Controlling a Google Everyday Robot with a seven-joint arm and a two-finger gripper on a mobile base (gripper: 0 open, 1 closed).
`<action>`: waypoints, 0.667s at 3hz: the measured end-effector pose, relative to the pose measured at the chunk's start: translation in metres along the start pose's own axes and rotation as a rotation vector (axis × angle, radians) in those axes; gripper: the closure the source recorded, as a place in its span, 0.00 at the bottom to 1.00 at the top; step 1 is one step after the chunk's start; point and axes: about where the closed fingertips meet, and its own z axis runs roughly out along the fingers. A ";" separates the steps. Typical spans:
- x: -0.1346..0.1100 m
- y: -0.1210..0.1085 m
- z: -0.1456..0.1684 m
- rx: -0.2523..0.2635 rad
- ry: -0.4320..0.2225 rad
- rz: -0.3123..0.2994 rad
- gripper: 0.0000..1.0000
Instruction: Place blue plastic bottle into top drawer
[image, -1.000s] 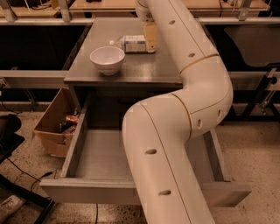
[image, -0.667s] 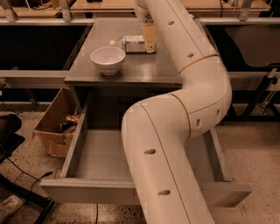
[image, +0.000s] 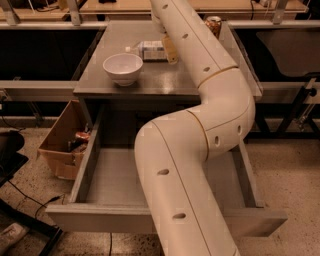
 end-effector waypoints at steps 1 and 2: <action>0.012 0.008 0.013 -0.035 0.078 0.005 0.00; 0.027 0.011 0.017 -0.046 0.153 0.012 0.00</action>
Offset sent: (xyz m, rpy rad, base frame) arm 0.1696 -0.0501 0.0847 -0.1838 0.0329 -0.1572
